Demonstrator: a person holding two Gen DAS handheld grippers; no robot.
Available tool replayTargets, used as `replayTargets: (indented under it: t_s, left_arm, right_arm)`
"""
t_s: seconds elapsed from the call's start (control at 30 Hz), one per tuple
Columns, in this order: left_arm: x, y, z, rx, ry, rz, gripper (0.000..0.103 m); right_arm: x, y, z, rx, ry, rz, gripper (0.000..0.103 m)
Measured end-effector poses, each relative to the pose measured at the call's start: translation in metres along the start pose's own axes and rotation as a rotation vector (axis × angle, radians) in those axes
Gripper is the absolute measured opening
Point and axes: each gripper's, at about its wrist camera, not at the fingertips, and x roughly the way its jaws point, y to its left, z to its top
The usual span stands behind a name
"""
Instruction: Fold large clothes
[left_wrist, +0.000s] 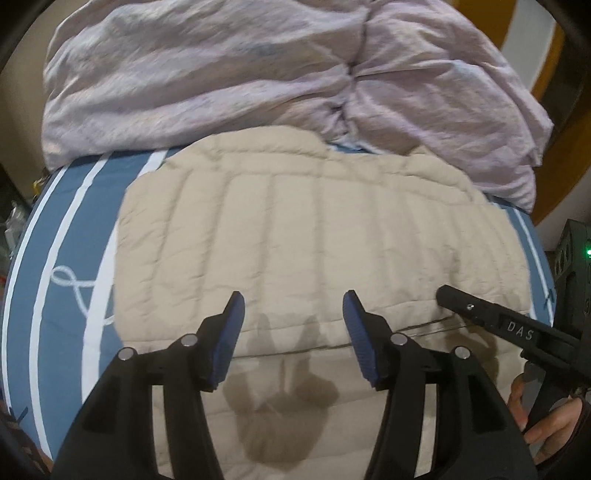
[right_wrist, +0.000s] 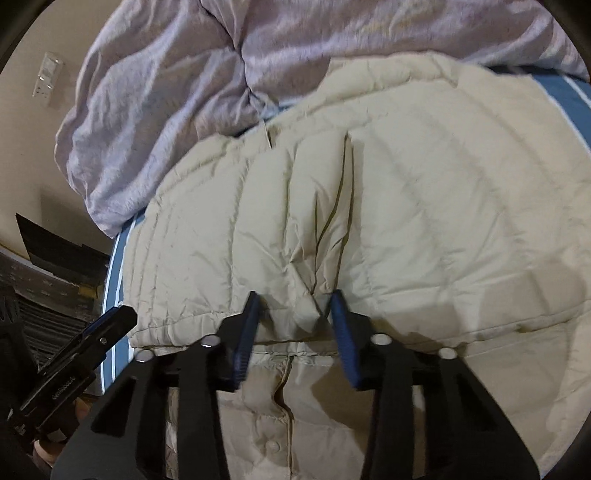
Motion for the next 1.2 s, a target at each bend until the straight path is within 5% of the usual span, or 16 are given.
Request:
replayTargets:
  t_s: [0.07, 0.13, 0.3, 0.73, 0.83, 0.9, 0.97, 1.0, 1.2]
  left_arm:
    - [0.002, 0.009, -0.003, -0.010, 0.007, 0.016, 0.057]
    - [0.004, 0.015, -0.005, -0.016, 0.013, 0.031, 0.057]
    - [0.016, 0.030, -0.008, -0.033, 0.030, 0.075, 0.058]
    - [0.055, 0.054, -0.018, -0.076, 0.099, 0.117, 0.059]
    - [0.046, 0.057, -0.020, -0.099, 0.089, 0.094, 0.060]
    - [0.037, 0.062, -0.024, -0.114, 0.078, 0.068, 0.064]
    - [0.024, 0.068, -0.031, -0.122, 0.062, 0.045, 0.065]
    - [0.018, 0.072, -0.034, -0.124, 0.053, 0.040, 0.065]
    - [-0.019, 0.103, -0.069, -0.156, 0.012, 0.003, 0.066]
  right_arm:
    - [0.001, 0.002, -0.002, -0.009, -0.010, -0.005, 0.016]
    - [-0.002, 0.006, -0.004, -0.030, -0.038, -0.024, 0.009]
    - [-0.015, 0.002, -0.004, -0.018, -0.107, -0.086, 0.007]
    - [0.010, -0.009, -0.014, 0.004, -0.046, -0.179, 0.007]
    - [0.003, -0.014, -0.013, 0.031, -0.026, -0.139, 0.013]
    - [-0.010, -0.017, -0.015, 0.041, -0.032, -0.123, 0.031]
    - [-0.029, -0.016, -0.021, 0.025, -0.078, -0.113, 0.066]
    - [-0.039, -0.015, -0.024, 0.012, -0.105, -0.121, 0.072]
    - [-0.084, -0.031, -0.054, -0.015, -0.164, -0.155, 0.074]
